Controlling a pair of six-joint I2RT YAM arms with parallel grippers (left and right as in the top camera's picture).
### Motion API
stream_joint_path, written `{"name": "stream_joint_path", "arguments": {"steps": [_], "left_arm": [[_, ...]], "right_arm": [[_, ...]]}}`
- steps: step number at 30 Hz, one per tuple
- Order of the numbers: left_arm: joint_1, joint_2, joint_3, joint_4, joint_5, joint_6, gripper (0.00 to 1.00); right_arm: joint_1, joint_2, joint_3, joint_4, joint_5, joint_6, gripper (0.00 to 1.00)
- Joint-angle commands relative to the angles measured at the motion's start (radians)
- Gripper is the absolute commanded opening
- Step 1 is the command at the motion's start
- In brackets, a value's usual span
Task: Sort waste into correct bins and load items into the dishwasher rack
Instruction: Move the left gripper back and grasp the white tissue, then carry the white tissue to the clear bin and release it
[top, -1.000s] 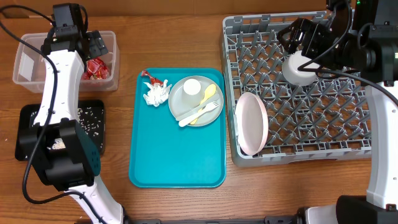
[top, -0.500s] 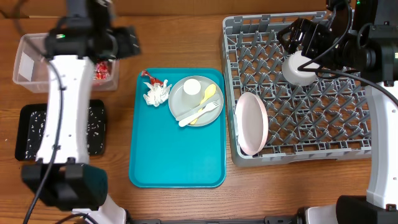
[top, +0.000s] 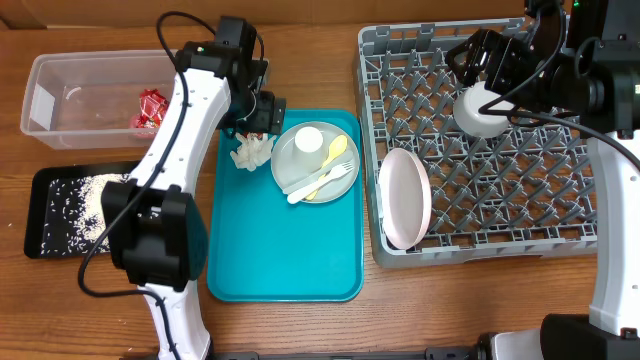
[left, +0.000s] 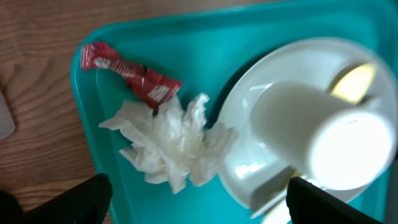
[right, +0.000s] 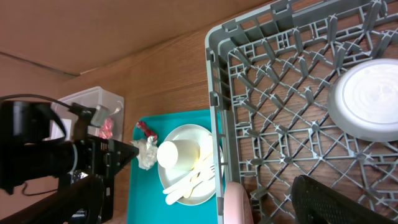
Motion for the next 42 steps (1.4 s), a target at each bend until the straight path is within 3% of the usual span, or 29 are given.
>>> {"name": "stream_joint_path", "arguments": {"steps": [1, 9, 13, 14, 18, 20, 25, 36, 38, 42], "left_arm": [[0.0, 0.068, -0.003, -0.025, -0.029, 0.106, 0.93], [-0.017, 0.172, -0.003, -0.045, -0.048, 0.131, 0.89], [-0.021, 0.176, -0.003, -0.035, -0.082, 0.131, 0.82], [-0.021, 0.175, -0.003, -0.034, -0.083, 0.13, 0.78], [-0.021, 0.168, 0.0, -0.04, -0.105, 0.116, 0.25], [-0.021, 0.156, 0.015, -0.056, -0.106, 0.107, 0.11], [-0.021, 0.117, 0.109, -0.119, -0.107, 0.084, 0.04], [0.038, 0.006, 0.404, -0.14, -0.109, -0.043, 0.04], [0.07, -0.003, 0.428, -0.109, -0.139, -0.072, 0.09], [0.158, 0.002, 0.428, -0.047, -0.276, -0.165, 0.06]], "right_arm": [[-0.004, -0.012, 0.021, 0.003, 0.0, 0.001, 1.0], [-0.004, -0.012, 0.021, 0.003, 0.0, 0.001, 1.0], [-0.004, -0.012, 0.021, 0.003, 0.0, 0.001, 1.0], [-0.004, -0.012, 0.021, 0.003, 0.0, 0.001, 1.0], [-0.004, -0.012, 0.021, 0.003, 0.0, 0.001, 1.0], [-0.004, -0.012, 0.021, 0.003, 0.0, 0.001, 1.0], [-0.004, -0.012, 0.021, 0.003, 0.0, 0.001, 1.0], [-0.004, -0.012, 0.021, 0.003, 0.0, 0.001, 1.0], [-0.004, -0.012, 0.021, 0.003, 0.0, 0.001, 1.0], [-0.004, -0.012, 0.021, 0.003, 0.0, 0.001, 1.0]]}}
